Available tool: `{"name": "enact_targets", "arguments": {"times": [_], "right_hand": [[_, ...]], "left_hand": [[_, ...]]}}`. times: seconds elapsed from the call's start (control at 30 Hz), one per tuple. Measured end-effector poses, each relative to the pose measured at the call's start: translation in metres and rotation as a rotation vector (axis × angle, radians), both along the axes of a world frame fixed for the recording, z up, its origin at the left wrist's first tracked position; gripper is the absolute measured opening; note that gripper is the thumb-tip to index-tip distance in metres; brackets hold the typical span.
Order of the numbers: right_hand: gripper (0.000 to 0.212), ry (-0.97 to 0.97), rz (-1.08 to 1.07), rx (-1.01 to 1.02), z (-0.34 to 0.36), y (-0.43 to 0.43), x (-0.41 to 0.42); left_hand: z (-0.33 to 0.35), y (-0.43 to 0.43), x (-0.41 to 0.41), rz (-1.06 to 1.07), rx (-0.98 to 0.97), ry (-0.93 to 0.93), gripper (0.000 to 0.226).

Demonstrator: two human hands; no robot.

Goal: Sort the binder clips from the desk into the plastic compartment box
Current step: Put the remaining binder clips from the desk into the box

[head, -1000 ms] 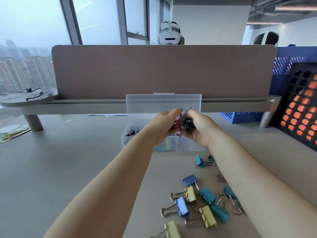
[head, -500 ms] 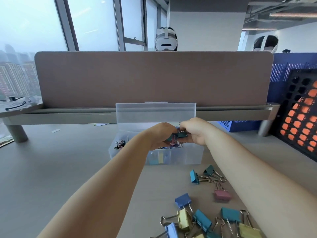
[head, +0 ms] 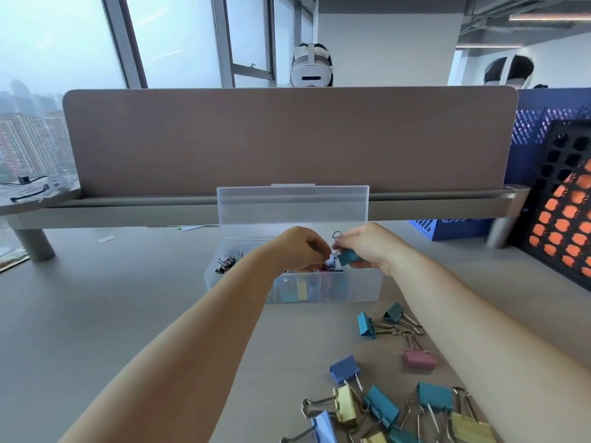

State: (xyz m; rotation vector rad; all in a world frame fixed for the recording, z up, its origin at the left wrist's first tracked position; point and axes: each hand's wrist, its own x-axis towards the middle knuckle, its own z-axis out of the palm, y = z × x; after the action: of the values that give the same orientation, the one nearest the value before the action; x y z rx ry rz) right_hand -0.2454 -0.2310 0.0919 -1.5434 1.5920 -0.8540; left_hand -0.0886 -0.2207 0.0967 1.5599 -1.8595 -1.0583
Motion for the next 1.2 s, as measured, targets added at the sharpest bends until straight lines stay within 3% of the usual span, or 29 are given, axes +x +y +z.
{"name": "enact_targets", "arguments": {"times": [0.17,0.3,0.43,0.6,0.7,0.83,1.0,1.2], "right_hand": [[0.023,0.121,0.005,-0.121,0.006,-0.002,-0.004],[0.005,0.129,-0.057,-0.219,0.001,-0.008,-0.007],[0.007,0.257,-0.003,-0.382,-0.004,-0.004,-0.004],[0.015,0.499,0.237,-0.252,-0.006,0.003,-0.003],[0.03,0.589,0.274,-0.196,-0.002,0.008,-0.005],[0.042,0.499,0.125,-0.308,0.002,0.004,-0.013],[0.033,0.763,0.071,-0.314,-0.009,-0.011,-0.012],[0.016,0.881,-0.032,-0.353,-0.014,-0.017,-0.004]], "left_hand": [[0.001,0.001,-0.006,-0.029,-0.091,-0.087,0.019],[-0.001,-0.001,-0.011,-0.013,-0.202,-0.156,0.023],[-0.001,-0.003,-0.009,0.053,-0.233,-0.102,0.029],[-0.009,-0.006,-0.003,0.092,-0.283,-0.072,0.03],[-0.015,-0.009,-0.005,0.122,-0.295,-0.052,0.032],[-0.021,-0.01,-0.005,0.155,-0.285,-0.047,0.043],[-0.02,-0.009,-0.009,0.066,-0.296,-0.102,0.051],[-0.017,-0.005,-0.016,-0.054,-0.236,-0.132,0.062]]}}
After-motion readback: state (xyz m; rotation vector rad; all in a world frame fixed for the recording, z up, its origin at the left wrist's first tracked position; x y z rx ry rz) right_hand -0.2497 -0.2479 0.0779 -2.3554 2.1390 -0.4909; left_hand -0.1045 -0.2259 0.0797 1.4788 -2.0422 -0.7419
